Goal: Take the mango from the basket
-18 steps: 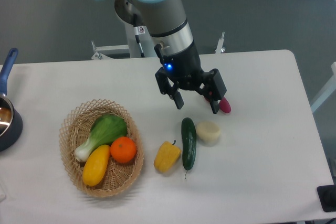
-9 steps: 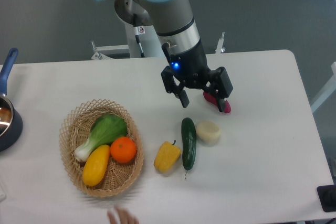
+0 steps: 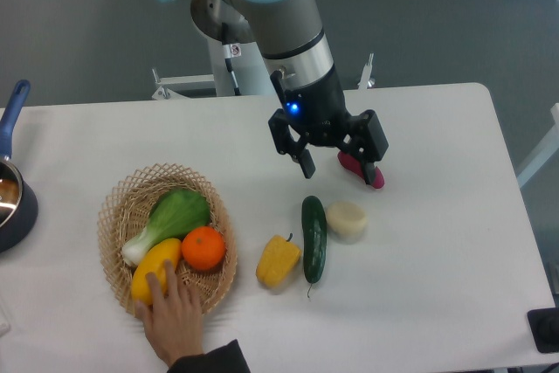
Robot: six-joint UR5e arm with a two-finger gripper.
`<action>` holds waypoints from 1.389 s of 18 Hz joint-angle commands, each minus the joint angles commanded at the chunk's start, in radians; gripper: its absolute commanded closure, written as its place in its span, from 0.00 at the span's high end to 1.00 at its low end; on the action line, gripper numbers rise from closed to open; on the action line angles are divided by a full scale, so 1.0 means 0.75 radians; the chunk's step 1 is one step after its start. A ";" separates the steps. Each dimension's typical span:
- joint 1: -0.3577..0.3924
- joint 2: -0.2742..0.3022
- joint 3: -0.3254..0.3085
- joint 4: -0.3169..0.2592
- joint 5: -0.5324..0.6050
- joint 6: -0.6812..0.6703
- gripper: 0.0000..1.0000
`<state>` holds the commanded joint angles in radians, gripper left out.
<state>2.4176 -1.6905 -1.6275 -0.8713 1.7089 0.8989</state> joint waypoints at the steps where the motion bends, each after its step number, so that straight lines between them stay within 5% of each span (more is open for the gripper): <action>1: 0.000 0.006 -0.020 0.002 -0.004 0.006 1.00; 9: 0.018 0.031 -0.078 0.020 -0.082 -0.018 1.00; 19: -0.049 0.023 -0.149 0.018 -0.182 -0.357 1.00; 25: -0.188 -0.102 -0.141 0.025 -0.262 -0.594 1.00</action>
<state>2.2766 -1.7669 -1.7335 -0.8529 1.5125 0.4531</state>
